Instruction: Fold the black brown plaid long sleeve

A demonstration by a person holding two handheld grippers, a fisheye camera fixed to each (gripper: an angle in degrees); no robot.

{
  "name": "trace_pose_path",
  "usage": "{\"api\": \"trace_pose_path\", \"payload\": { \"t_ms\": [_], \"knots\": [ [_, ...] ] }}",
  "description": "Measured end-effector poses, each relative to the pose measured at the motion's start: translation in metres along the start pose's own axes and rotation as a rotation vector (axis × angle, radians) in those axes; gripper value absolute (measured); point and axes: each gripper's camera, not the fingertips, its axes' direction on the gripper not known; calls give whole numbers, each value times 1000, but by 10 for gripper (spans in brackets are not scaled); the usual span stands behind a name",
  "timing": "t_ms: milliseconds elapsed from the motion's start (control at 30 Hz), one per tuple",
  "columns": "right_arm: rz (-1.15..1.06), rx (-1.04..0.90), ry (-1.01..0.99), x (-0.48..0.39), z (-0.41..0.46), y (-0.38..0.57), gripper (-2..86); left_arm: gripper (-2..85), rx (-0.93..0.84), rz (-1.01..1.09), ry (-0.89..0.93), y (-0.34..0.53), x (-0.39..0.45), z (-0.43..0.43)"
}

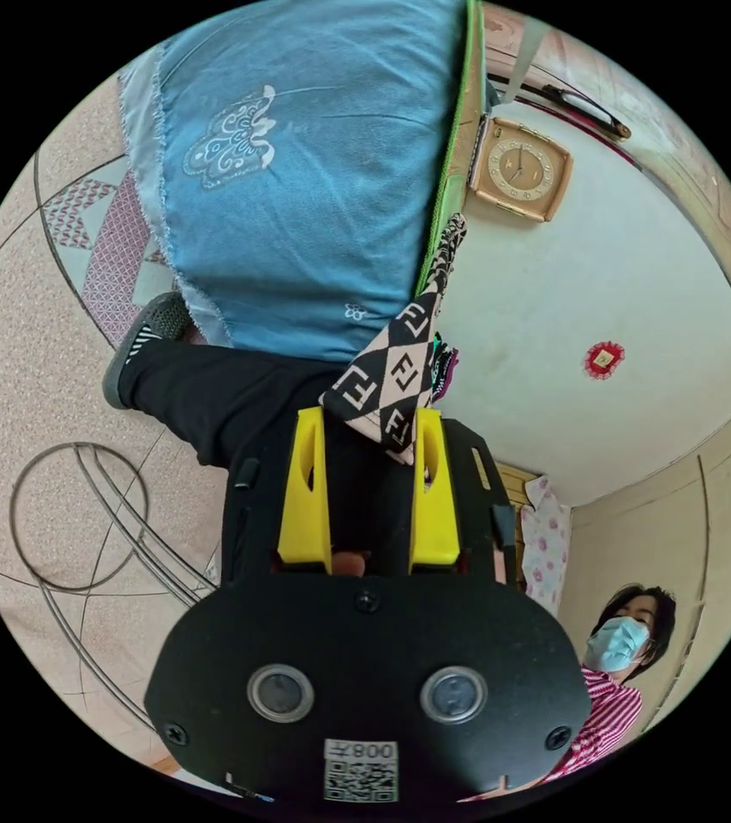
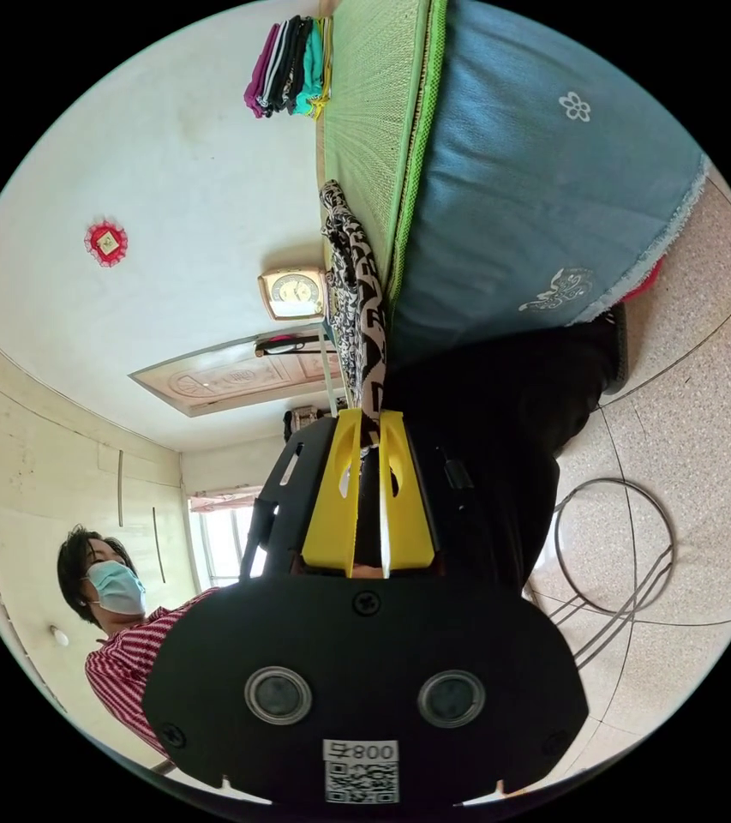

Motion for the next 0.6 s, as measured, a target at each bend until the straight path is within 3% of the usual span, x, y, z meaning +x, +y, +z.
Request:
{"api": "trace_pose_path", "payload": {
  "t_ms": [267,600],
  "knots": [
    [-8,0,8,11,8,6,27,43,75,43,178,6,-9,-18],
    [-113,-26,-34,-2,16,36,24,15,88,196,212,49,24,-57]
  ]
}}
